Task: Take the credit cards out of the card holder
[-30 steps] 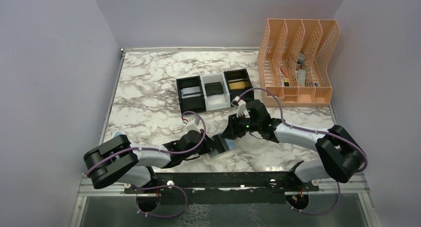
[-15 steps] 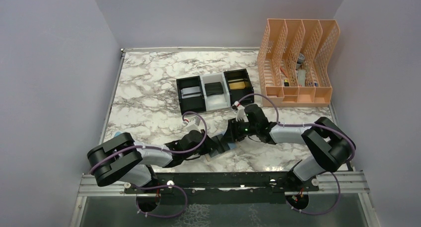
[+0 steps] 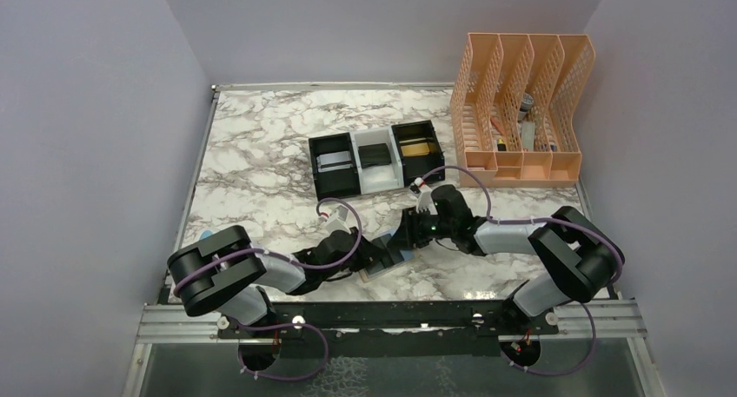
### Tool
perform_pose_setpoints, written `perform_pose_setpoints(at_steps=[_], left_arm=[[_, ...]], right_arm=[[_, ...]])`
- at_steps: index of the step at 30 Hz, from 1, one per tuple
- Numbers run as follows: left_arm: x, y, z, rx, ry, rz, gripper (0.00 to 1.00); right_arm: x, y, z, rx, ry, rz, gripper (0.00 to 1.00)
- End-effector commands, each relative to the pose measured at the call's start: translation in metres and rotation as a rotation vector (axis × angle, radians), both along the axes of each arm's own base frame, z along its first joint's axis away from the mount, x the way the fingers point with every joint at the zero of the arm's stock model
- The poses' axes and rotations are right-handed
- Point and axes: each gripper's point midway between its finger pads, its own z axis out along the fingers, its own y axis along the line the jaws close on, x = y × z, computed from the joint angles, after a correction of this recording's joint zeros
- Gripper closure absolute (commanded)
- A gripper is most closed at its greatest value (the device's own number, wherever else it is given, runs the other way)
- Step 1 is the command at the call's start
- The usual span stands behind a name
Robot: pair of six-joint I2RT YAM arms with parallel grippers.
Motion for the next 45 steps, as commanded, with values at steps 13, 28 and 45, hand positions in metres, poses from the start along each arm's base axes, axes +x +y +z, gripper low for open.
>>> perform_pose_setpoints(at_steps=[13, 28, 45], left_arm=[[0.005, -0.018, 0.016, -0.173, -0.001, 0.04, 0.87], [-0.015, 0.015, 0.007, -0.162, 0.027, 0.054, 1.0], [-0.008, 0.047, 0.047, 0.093, -0.127, 0.03, 1.0]], right_arm=[[-0.024, -0.02, -0.033, -0.116, 0.112, -0.005, 0.58], [-0.01, -0.021, -0.03, -0.162, 0.067, -0.029, 0.58], [0.044, -0.036, 0.037, -0.261, -0.203, -0.152, 0.53]])
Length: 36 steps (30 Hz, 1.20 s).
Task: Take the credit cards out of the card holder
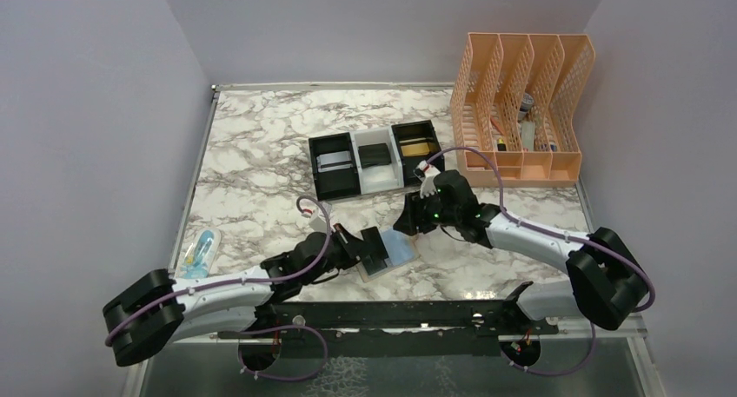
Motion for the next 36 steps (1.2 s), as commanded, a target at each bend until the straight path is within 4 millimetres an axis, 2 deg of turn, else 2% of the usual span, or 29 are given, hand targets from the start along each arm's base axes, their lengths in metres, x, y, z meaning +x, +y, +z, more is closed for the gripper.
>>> perform_pose_setpoints(at_steps=[1, 5, 8, 10, 12, 14, 17, 20, 23, 27, 30, 33, 36], left_arm=[[0.002, 0.028, -0.01, 0.223, -0.029, 0.024, 1.0], [0.004, 0.036, 0.005, 0.284, -0.11, -0.001, 1.0], [0.004, 0.035, 0.015, 0.288, -0.165, -0.032, 1.0], [0.003, 0.031, 0.021, 0.308, -0.213, -0.083, 1.0], [0.002, 0.029, 0.024, 0.356, -0.248, -0.137, 1.0], [0.004, 0.027, 0.03, 0.396, -0.28, -0.181, 1.0], [0.008, 0.021, 0.041, 0.384, -0.32, -0.229, 1.0], [0.016, 0.017, 0.054, 0.245, -0.34, -0.279, 1.0], [0.022, 0.02, 0.069, 0.075, -0.367, -0.318, 1.0], [0.011, 0.015, 0.085, -0.017, -0.417, -0.403, 1.0], [-0.001, 0.011, 0.1, -0.077, -0.457, -0.459, 1.0], [-0.009, 0.01, 0.109, -0.115, -0.473, -0.488, 1.0], [-0.016, 0.01, 0.116, -0.15, -0.493, -0.509, 1.0]], right_arm=[[0.015, -0.018, -0.009, -0.134, -0.046, -0.067, 0.53], [0.007, -0.01, -0.004, -0.079, -0.039, -0.023, 0.53], [0.007, -0.011, 0.008, -0.039, -0.081, -0.037, 0.45], [0.017, -0.021, 0.013, -0.057, -0.126, -0.113, 0.31], [0.023, -0.032, 0.018, -0.067, -0.172, -0.177, 0.11], [0.025, -0.038, 0.028, -0.039, -0.22, -0.216, 0.0], [0.023, -0.04, 0.048, 0.072, -0.288, -0.246, 0.01], [0.013, -0.033, 0.064, 0.187, -0.314, -0.197, 0.01], [-0.004, -0.018, 0.081, 0.311, -0.307, -0.083, 0.01], [-0.032, -0.001, 0.104, 0.48, -0.285, 0.061, 0.01], [-0.048, 0.007, 0.117, 0.578, -0.258, 0.14, 0.09], [-0.051, 0.012, 0.123, 0.623, -0.2, 0.145, 0.23], [-0.06, 0.017, 0.132, 0.679, -0.15, 0.2, 0.31]])
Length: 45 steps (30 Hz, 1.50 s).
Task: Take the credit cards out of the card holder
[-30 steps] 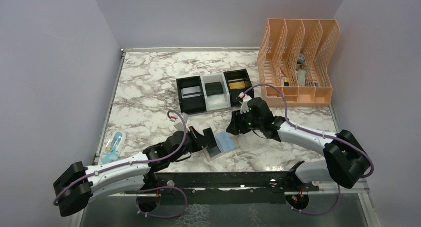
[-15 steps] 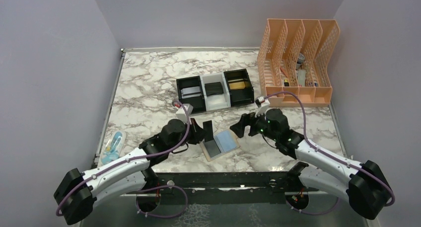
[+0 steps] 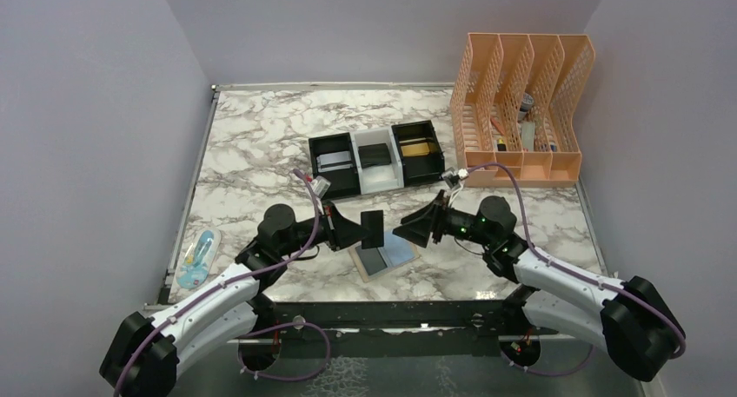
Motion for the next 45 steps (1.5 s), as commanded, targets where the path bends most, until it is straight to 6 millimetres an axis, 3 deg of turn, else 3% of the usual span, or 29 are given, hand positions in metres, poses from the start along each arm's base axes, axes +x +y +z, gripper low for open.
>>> perform_pose_setpoints(at_steps=[1, 15, 28, 31, 36, 39, 45], left_arm=[[-0.022, -0.005, 0.028, -0.108, -0.072, -0.122, 1.0], [-0.026, -0.013, 0.04, -0.168, -0.081, -0.146, 1.0], [-0.033, -0.017, 0.035, -0.174, -0.058, -0.155, 1.0], [-0.035, -0.016, 0.033, -0.175, -0.051, -0.155, 0.99], [-0.038, -0.013, 0.03, -0.18, -0.047, -0.153, 0.83], [-0.04, -0.012, 0.027, -0.18, -0.039, -0.153, 0.81], [-0.041, -0.011, 0.025, -0.18, -0.039, -0.152, 1.0]], right_arm=[[-0.023, 0.013, 0.034, 0.141, 0.007, 0.166, 0.33], [-0.038, 0.032, 0.05, 0.218, 0.07, 0.373, 0.56], [-0.038, 0.036, 0.045, 0.22, 0.104, 0.387, 0.99], [-0.035, 0.035, 0.04, 0.207, 0.126, 0.361, 0.99], [-0.033, 0.033, 0.04, 0.203, 0.133, 0.334, 0.99], [-0.032, 0.034, 0.041, 0.198, 0.131, 0.331, 0.99], [-0.034, 0.035, 0.039, 0.182, 0.127, 0.352, 0.99]])
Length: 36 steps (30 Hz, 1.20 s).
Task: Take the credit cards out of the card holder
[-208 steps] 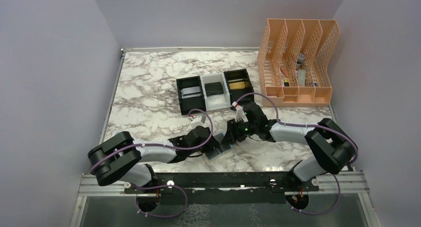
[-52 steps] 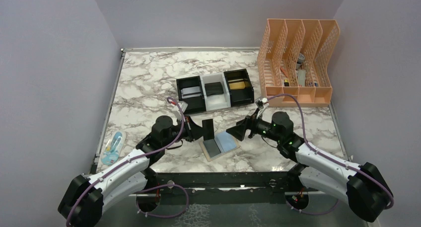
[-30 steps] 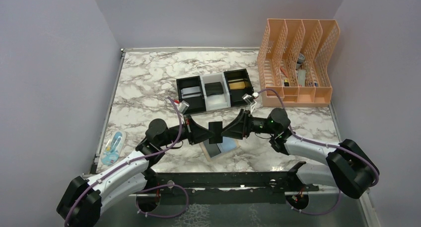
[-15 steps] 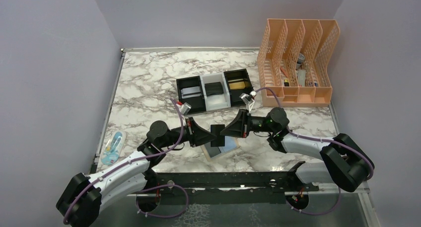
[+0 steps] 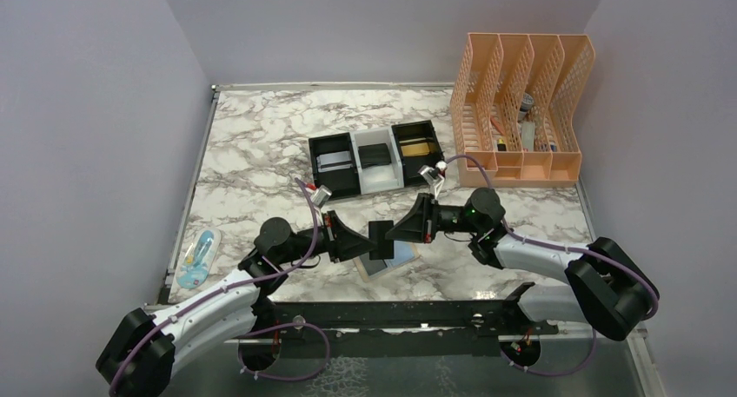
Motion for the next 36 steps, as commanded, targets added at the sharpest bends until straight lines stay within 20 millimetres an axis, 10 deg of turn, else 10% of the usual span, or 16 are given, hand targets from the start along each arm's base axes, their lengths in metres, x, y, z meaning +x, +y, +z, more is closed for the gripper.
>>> perform_pose_setpoints(at_steps=[1, 14, 32, 36], left_arm=[[0.0, 0.001, 0.003, -0.011, -0.026, 0.005, 1.0], [0.003, -0.003, 0.013, -0.024, -0.058, 0.015, 1.0], [0.005, -0.004, 0.009, -0.027, -0.049, 0.046, 1.0], [0.009, -0.003, 0.001, 0.015, -0.04, 0.065, 0.7]], right_arm=[[0.001, 0.002, 0.01, 0.014, -0.049, 0.005, 0.98], [-0.002, 0.008, 0.005, 0.022, -0.021, 0.048, 0.74], [-0.006, 0.013, -0.002, 0.03, -0.006, 0.052, 0.98], [0.002, 0.011, -0.008, -0.004, -0.02, -0.012, 0.99]])
